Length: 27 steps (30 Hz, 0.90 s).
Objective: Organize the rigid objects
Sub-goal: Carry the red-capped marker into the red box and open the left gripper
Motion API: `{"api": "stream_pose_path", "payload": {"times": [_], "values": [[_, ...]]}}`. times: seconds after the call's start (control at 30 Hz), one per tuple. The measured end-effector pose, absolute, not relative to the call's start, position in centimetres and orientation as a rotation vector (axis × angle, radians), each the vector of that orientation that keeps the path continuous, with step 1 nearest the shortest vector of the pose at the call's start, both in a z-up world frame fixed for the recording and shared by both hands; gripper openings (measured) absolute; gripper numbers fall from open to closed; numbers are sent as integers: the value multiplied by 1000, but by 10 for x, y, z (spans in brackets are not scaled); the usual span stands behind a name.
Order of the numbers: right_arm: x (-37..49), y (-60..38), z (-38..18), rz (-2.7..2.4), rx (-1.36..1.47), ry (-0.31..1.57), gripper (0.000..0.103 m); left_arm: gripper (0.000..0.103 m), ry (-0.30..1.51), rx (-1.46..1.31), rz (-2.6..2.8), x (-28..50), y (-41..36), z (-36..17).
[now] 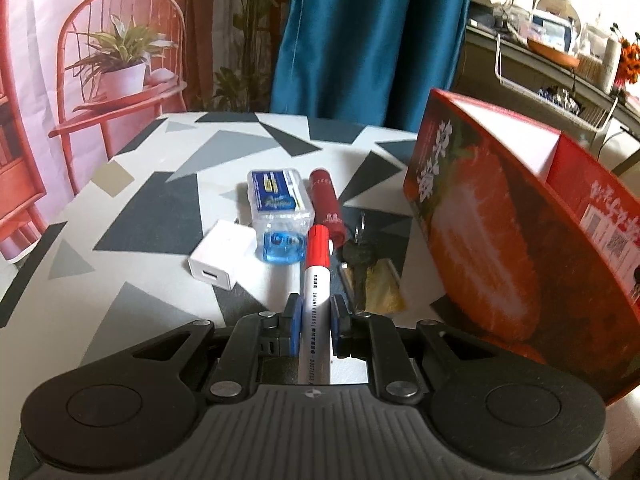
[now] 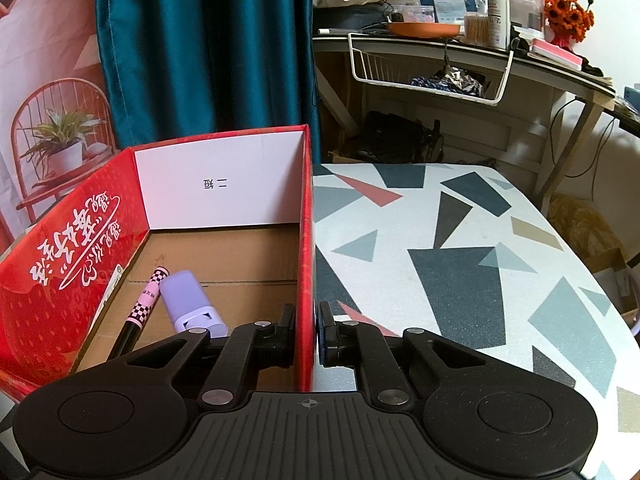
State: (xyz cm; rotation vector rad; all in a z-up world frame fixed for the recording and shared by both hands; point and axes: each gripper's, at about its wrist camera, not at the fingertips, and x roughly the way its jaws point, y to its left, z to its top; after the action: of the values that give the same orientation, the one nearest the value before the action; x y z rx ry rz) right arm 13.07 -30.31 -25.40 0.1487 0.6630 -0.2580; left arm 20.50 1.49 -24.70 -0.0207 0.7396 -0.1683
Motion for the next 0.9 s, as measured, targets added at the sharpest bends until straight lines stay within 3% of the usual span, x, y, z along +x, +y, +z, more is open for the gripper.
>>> {"api": "stream_pose_path", "payload": {"times": [0.4,0.9], "values": [[131,-304,-254,-258,149,663,10,16,644,-84,-237,210,8,-197],[130,-303,-254,-257,151,662,10,16,623,11,-565,240,-81,-161]]}}
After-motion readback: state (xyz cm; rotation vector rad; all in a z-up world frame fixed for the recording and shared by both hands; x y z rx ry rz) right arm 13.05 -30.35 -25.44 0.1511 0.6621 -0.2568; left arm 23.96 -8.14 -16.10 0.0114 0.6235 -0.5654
